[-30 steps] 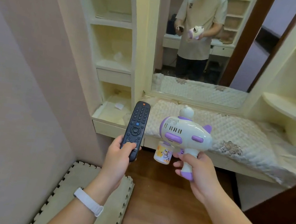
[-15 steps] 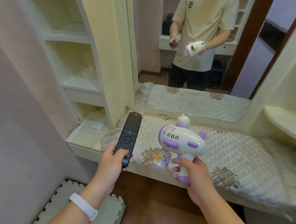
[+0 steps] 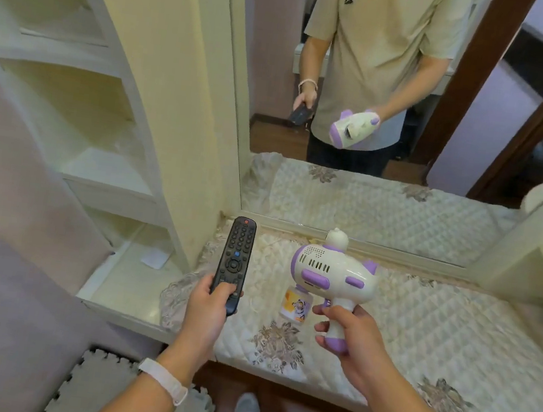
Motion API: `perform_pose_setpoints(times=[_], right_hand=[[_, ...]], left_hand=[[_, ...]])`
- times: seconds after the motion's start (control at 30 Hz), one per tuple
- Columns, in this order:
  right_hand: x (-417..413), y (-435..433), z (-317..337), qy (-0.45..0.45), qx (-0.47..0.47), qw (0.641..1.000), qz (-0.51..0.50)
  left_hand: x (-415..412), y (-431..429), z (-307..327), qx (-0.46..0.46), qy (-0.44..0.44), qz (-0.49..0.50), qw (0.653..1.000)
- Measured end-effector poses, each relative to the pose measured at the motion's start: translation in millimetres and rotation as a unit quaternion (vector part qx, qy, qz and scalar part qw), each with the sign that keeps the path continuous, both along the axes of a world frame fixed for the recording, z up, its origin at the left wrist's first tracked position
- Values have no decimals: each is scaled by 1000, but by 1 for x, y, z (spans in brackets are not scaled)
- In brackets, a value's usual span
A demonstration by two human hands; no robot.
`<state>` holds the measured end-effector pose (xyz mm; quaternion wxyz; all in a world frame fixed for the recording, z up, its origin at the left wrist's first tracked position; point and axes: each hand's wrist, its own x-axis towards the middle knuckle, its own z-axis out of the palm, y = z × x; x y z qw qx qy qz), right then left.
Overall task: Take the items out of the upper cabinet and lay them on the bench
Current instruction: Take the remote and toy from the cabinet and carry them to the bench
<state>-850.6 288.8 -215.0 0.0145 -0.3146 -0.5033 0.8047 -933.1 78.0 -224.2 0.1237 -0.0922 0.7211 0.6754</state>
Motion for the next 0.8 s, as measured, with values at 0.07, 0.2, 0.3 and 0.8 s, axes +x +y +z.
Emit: perform_pose_setpoints(times=[0.07,0.2,0.3,0.8], right_hand=[[-29,2,-8,-16,3,1000,-2],[-82,2,-26,-55,15,998,-6],[-113,-1,-40,-84,-13,996,-5],[-199,-10,-114,-126,-92,983,91]], left_hand=[[-32,3,-15,6,-11,-3,1000],[-88,12,-46,17,-61,-12,998],[-118,18,-65,19,-96,-29,995],[-181,-1,-146,-68,-158,-120,978]])
